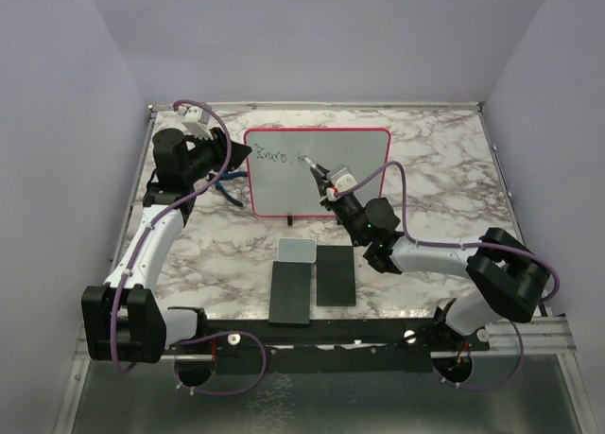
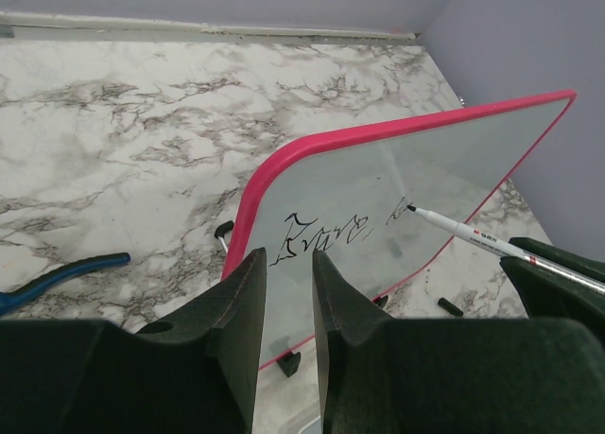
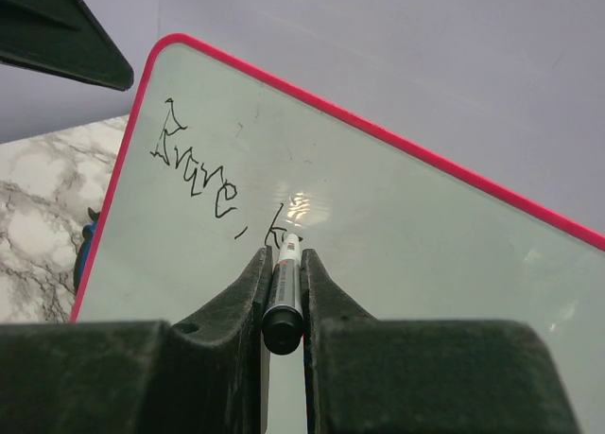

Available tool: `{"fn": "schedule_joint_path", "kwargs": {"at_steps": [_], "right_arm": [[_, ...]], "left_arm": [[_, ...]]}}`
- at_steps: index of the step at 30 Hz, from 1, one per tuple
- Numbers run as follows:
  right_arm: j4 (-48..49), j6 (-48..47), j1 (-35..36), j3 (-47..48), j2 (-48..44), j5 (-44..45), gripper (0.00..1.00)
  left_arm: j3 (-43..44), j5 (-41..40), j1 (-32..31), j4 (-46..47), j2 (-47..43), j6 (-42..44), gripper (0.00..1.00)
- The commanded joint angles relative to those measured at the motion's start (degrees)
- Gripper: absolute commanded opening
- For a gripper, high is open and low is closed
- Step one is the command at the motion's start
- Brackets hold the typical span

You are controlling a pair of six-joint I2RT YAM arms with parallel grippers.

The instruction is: Write a sentence on the whiteboard

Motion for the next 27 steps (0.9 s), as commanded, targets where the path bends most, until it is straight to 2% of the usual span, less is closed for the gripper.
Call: {"fn": "schedule_joint_path", "kwargs": {"at_steps": [1,27], "right_arm": [[-1.1,0.6,0.0,0.7,0.7,-0.9,0.01],[-0.5,0.4,0.0,-2.6,-1.9,1.5,0.01]], "left_arm": [[-0.8,-0.3,-0.2,-0.7,-1.2,0.7,0.27],[-0.8,-0.2,-0.2,-0.7,-1.4,0.7,0.27]]}}
